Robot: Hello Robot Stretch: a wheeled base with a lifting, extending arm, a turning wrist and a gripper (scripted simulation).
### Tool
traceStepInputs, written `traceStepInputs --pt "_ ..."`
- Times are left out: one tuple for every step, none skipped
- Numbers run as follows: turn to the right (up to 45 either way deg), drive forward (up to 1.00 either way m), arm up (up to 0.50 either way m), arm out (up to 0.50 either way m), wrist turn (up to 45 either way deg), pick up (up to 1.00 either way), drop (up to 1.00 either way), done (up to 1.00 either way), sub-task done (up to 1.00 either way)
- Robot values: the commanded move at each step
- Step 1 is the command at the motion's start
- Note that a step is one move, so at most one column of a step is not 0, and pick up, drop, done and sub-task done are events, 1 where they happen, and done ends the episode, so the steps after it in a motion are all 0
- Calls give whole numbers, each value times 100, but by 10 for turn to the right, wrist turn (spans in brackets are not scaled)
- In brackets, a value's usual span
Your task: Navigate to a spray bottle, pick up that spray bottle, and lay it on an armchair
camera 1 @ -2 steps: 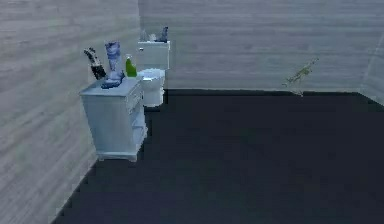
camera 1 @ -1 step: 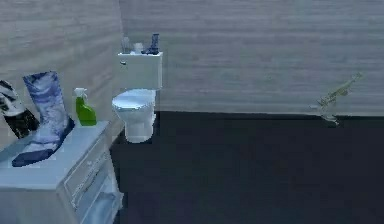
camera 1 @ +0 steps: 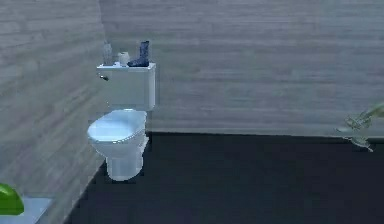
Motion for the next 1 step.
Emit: traceStepInputs --pt "-450 0 0 0 0 0 0 0 0"
